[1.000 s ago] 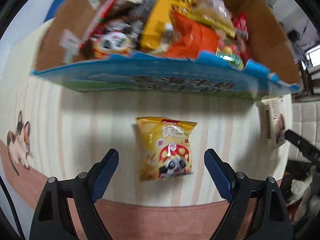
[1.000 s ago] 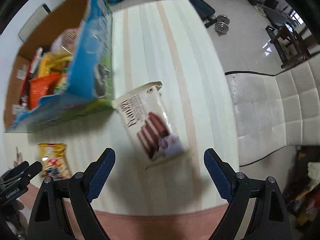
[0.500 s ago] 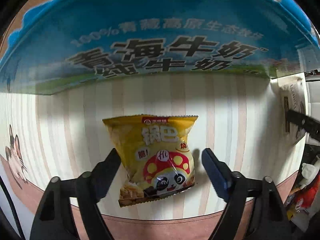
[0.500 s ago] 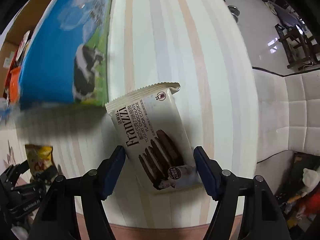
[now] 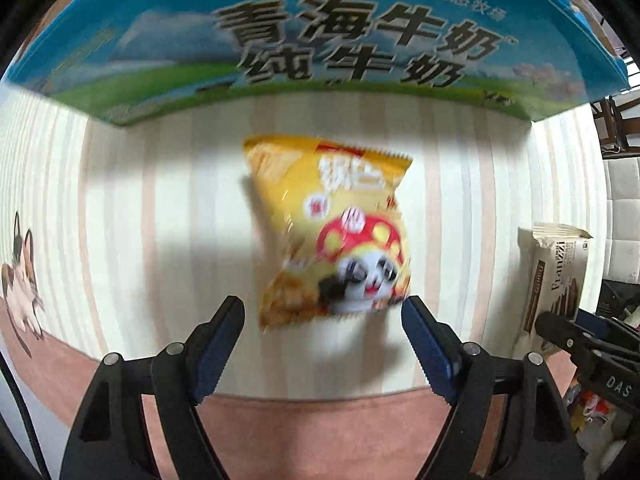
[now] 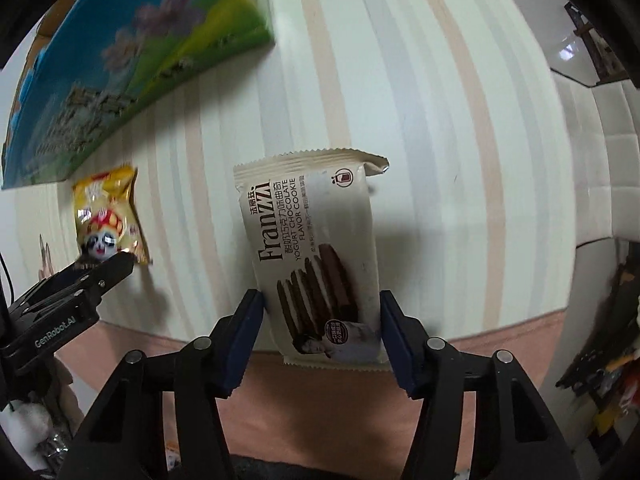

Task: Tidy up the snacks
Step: 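Grasp the yellow panda-print bag with left tool while right tool grasps Franzzi cookie pack, then lift both held packets up off the table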

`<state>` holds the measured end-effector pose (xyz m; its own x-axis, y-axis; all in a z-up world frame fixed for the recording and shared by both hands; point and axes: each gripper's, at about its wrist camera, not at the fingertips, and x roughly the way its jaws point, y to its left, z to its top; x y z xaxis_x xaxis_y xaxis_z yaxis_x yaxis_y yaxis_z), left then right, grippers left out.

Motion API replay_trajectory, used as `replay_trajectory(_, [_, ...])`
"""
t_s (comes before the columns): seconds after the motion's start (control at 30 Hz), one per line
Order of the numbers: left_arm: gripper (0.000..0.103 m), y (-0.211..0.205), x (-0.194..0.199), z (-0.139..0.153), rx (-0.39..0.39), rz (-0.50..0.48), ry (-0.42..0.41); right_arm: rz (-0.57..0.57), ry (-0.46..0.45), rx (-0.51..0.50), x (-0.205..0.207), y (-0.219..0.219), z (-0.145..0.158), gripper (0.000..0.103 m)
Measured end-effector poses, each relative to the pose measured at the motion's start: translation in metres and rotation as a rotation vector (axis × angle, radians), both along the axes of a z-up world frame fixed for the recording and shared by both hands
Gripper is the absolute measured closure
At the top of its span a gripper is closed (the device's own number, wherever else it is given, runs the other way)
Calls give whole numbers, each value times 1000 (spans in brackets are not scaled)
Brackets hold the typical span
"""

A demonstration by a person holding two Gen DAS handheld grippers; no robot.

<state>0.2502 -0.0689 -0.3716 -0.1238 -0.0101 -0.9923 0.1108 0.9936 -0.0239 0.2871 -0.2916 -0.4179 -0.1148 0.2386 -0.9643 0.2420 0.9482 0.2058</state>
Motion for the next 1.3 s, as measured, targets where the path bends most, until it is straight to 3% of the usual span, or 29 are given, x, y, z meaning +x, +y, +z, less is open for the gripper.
replay_trajectory(0.1, [23,11,-16,14,-23,32,-2,-12,9,7,-4,0,-2,40])
replay_trajectory(0.17, [23,19,-18,26,-47,71,-13,-15,14,1,-4,-1,-1,34])
replay_trajectory(0.33, [23,27,5,36,-122,183,-4,-24,8,-19,11,-4,1,30])
replay_trajectory(0.5, [23,-7,38,21,-58,115,14,-46,17,-38,35,-5,2,30])
replay_trajectory(0.67, [23,-39,43,3,20,2,19,-66,21,-40,36,-10,-1,30])
replay_trajectory(0.77, [53,-53,41,-1,34,-16,-2,-53,16,-58,38,-5,1,33])
replay_trajectory(0.87, [54,-56,41,1,27,-7,7,-44,12,-58,38,7,0,37])
replay_trajectory(1.3, [53,-10,-50,0,30,11,68,30,49,-46,15,39,-6,37])
